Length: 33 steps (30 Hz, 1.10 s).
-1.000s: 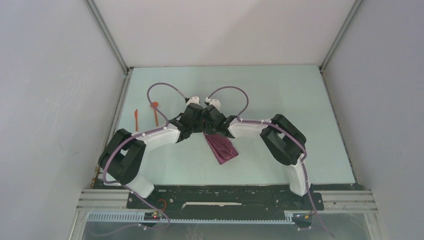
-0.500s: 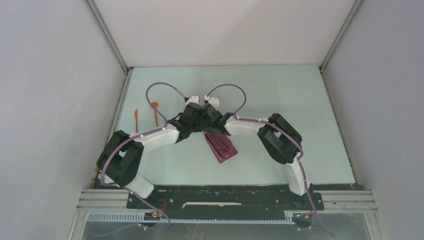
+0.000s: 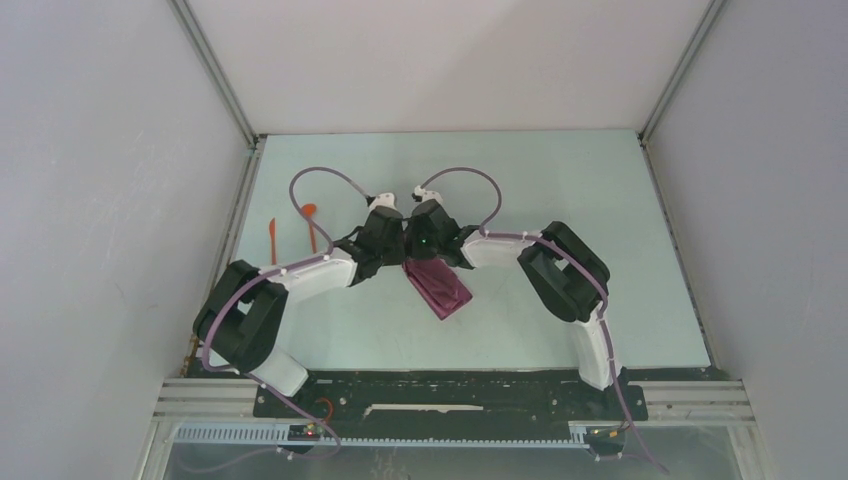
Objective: Fold the napkin into a case and place the utensils inside
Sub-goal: Stuff the top corner of the smaller-rectangle-folded napkin into the folded napkin.
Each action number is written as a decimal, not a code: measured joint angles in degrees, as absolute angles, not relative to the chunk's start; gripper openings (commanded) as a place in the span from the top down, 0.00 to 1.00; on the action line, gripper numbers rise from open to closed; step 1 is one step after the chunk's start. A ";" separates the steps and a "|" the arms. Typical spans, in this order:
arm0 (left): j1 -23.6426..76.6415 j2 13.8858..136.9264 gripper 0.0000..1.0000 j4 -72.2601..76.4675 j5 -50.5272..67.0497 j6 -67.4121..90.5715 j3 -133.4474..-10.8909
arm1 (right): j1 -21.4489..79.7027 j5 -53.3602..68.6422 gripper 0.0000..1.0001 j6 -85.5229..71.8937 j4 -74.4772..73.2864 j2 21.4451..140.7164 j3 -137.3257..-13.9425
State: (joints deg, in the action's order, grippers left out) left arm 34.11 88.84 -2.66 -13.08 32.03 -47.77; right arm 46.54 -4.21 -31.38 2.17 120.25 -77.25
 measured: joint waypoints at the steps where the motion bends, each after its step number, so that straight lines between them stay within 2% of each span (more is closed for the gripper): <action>1: 33.95 88.84 1.00 -2.70 -12.91 32.05 -47.59 | 46.24 -2.68 1.00 -31.24 3.33 120.27 -76.84; 13: 32.10 89.49 0.98 -3.18 -11.77 32.69 -47.59 | 42.76 12.62 1.00 -29.28 14.74 120.46 -73.28; 19: 31.00 89.78 0.78 -5.08 -11.14 33.19 -47.90 | 40.05 21.23 1.00 -29.39 17.98 121.58 -73.14; 23: 29.47 89.62 0.74 -6.15 -9.87 33.12 -47.90 | 40.03 23.33 1.00 -29.71 18.63 123.63 -74.11; 33: 27.42 81.76 0.49 -7.53 -6.79 36.21 -45.91 | 41.58 23.33 1.00 -30.06 15.44 127.09 -78.63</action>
